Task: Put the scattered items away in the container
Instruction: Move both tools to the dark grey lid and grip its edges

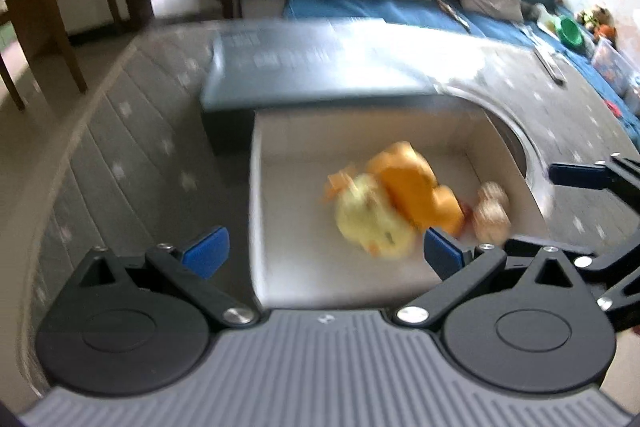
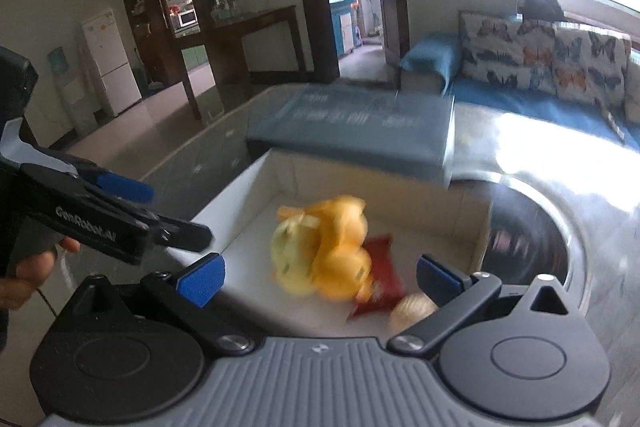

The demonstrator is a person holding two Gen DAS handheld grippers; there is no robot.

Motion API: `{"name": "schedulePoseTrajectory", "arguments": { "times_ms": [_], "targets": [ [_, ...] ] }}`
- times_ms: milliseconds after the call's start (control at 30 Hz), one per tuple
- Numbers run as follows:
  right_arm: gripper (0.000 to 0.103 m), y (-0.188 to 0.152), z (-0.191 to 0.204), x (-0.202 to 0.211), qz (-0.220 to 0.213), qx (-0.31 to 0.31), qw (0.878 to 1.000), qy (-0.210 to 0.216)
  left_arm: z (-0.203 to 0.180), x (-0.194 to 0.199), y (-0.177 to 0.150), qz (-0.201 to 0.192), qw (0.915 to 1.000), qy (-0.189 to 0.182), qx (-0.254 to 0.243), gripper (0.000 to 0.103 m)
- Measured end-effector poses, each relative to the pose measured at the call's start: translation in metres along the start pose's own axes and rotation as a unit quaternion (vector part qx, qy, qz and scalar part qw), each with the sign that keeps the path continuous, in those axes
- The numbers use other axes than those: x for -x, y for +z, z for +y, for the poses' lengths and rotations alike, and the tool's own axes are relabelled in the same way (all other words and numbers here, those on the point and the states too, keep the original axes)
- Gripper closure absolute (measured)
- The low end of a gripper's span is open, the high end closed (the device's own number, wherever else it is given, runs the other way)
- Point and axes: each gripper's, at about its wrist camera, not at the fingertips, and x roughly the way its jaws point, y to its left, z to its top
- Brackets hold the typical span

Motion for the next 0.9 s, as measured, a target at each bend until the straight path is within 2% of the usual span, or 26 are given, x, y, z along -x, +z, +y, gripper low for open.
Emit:
{"name": "schedulePoseTrajectory", "arguments": {
  "times_ms": [167,333,467,633,767,900],
  "targets": [
    [0.000,0.033,-0.027,-0.025,-0.006,-0.004,1.000,-0.014,0.025,-0.022,0.040,-0.032,0.9988,0.028,0.026,0.000],
    [0.000,0.066,-0.054,-0.050,-0.012,-0.007,1.000,-0.028,0.059,-0.064,0.074,-0.043,0.9938,0.061,0.083,0.000],
    [0.000,0.091,-0.073,-0.073,-0.015,-0.013,0.999,-0.037,0.082,-0.100,0.095,-0.031,0.9899,0.076,0.116,0.000],
    [0.000,0.100,-0.090,-0.113,-0.001,-0.063,0.998,-0.018,0.105,-0.138,0.113,-0.021,0.9867,0.085,0.137,0.000],
    [0.000,0.103,-0.105,-0.140,0.010,-0.099,0.995,-0.004,0.120,-0.162,0.115,-0.015,0.9839,0.069,0.164,0.000],
    [0.000,0.101,-0.113,-0.155,0.018,-0.117,0.993,0.003,0.129,-0.178,0.112,-0.012,0.9813,0.037,0.189,0.000]
  ]
}}
